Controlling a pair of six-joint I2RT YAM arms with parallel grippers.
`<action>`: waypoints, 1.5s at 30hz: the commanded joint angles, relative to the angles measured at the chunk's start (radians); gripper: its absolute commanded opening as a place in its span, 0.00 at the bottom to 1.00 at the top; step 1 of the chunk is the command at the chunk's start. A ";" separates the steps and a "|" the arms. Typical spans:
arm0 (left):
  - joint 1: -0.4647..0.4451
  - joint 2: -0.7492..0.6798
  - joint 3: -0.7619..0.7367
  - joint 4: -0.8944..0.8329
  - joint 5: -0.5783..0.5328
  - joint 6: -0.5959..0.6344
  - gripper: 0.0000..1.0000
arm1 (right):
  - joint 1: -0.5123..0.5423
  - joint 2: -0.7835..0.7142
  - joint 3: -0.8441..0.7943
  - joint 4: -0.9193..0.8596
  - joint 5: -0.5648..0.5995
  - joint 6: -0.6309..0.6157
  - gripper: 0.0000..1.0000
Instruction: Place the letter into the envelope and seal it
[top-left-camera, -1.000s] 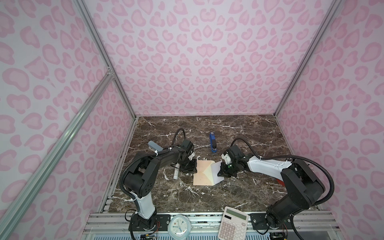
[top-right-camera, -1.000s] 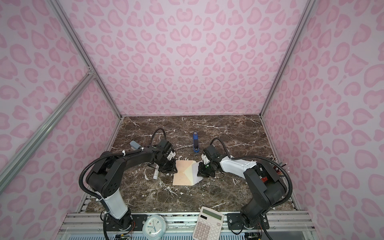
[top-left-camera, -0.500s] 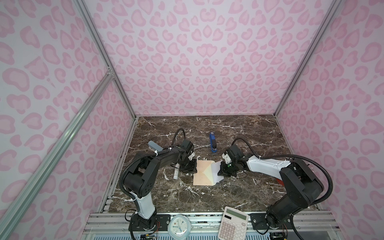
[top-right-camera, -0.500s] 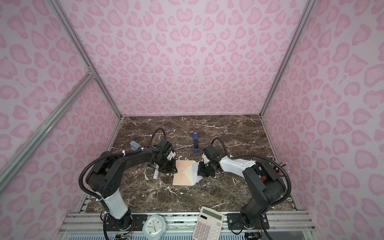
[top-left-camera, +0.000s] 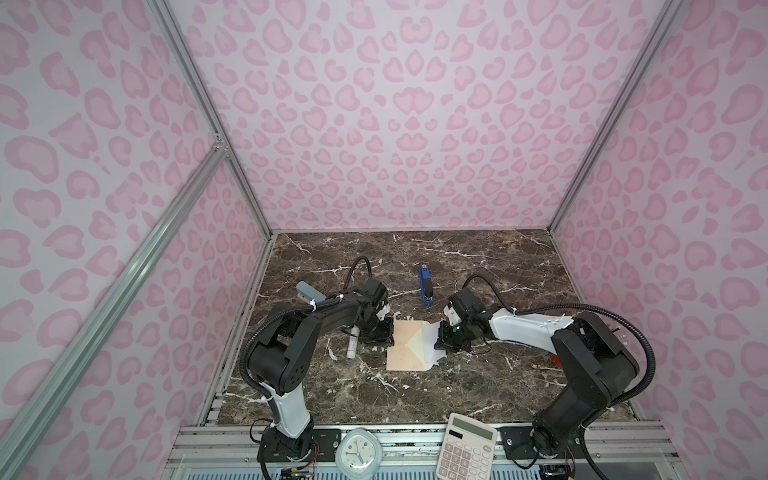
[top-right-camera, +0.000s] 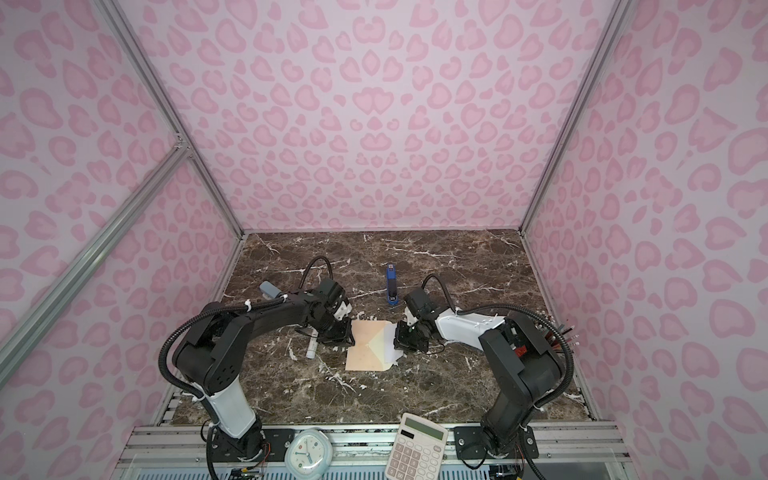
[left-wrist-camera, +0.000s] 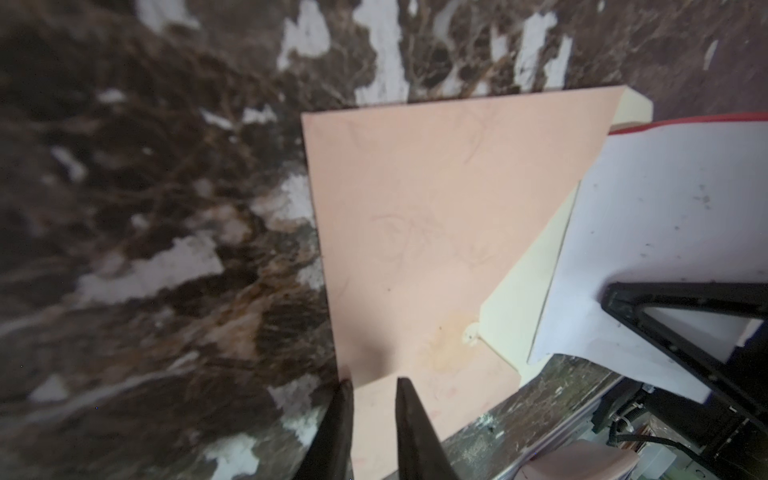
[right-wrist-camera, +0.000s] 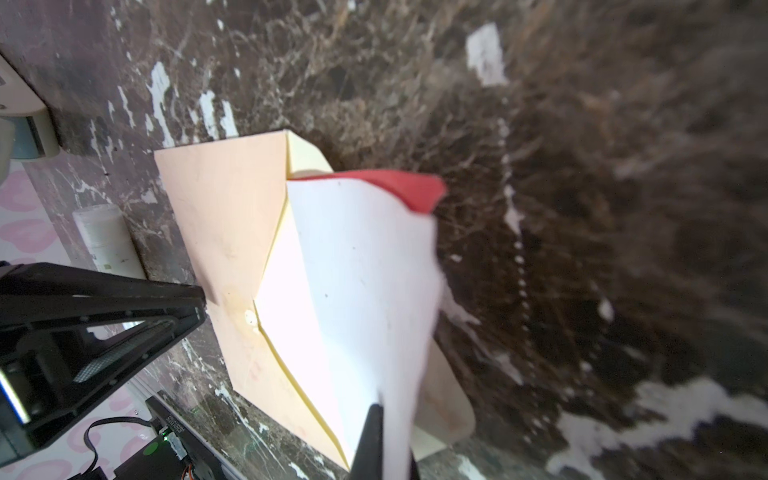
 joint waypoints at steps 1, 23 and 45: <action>-0.003 0.020 -0.007 -0.031 -0.029 0.011 0.23 | 0.006 0.018 0.008 -0.005 0.006 0.002 0.00; -0.001 0.027 -0.004 -0.031 -0.012 0.018 0.22 | 0.036 0.063 0.050 -0.008 0.013 -0.019 0.00; 0.000 0.019 0.003 -0.037 -0.005 0.014 0.23 | 0.067 0.095 0.095 0.007 -0.020 -0.027 0.17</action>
